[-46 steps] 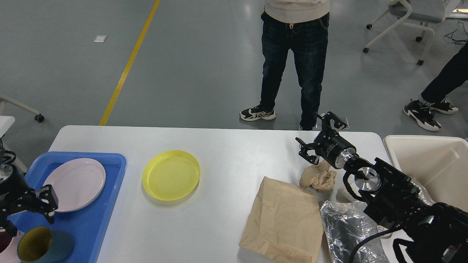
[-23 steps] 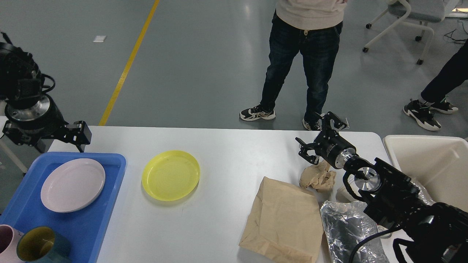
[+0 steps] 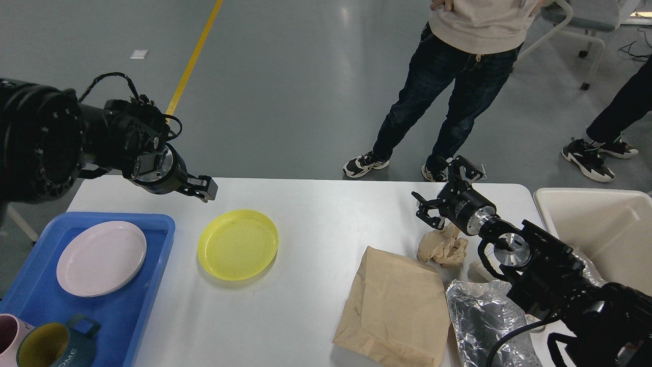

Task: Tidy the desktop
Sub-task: 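Move the left gripper to the edge of the yellow plate, then grip the yellow plate rim with the left gripper and lift it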

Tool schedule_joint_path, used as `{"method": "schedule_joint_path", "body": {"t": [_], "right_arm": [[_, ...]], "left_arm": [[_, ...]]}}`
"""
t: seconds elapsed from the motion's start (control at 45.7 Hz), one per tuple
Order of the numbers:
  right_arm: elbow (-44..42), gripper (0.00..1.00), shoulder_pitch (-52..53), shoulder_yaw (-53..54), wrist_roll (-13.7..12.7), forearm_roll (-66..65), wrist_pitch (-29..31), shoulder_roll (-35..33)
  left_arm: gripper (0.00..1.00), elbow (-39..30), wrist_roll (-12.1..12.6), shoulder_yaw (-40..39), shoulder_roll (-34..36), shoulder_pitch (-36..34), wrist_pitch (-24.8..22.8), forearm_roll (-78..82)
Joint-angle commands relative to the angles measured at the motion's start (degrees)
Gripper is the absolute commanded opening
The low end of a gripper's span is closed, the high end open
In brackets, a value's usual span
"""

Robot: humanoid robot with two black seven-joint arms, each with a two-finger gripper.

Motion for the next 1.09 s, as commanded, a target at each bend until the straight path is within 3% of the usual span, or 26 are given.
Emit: {"method": "schedule_joint_path", "body": {"t": [0.0,0.175,0.394,0.504,1.073], "right_arm": [[0.00,1.00,0.00,0.00,0.00,0.00,0.00,0.00],[0.00,1.00,0.00,0.00,0.00,0.00,0.00,0.00],[0.00,1.00,0.00,0.00,0.00,0.00,0.00,0.00],[0.00,1.00,0.00,0.00,0.00,0.00,0.00,0.00],[0.00,1.00,0.00,0.00,0.00,0.00,0.00,0.00]], "left_arm": [[0.88,6.79,0.19,-3.40,-0.21,7.41,-0.95,-0.02],[0.88,12.86,1.24,-5.60,-0.21,15.24,-2.54,-0.02],[0.89,21.12,13.10,-9.20,-0.04,24.46,-2.80,-0.02],[0.90,22.27,17.23,-11.57,0.22,25.44,-2.80,-0.02],[0.89,26.49,17.68,-19.40,-0.13,30.71,-2.89,-0.02]]}}
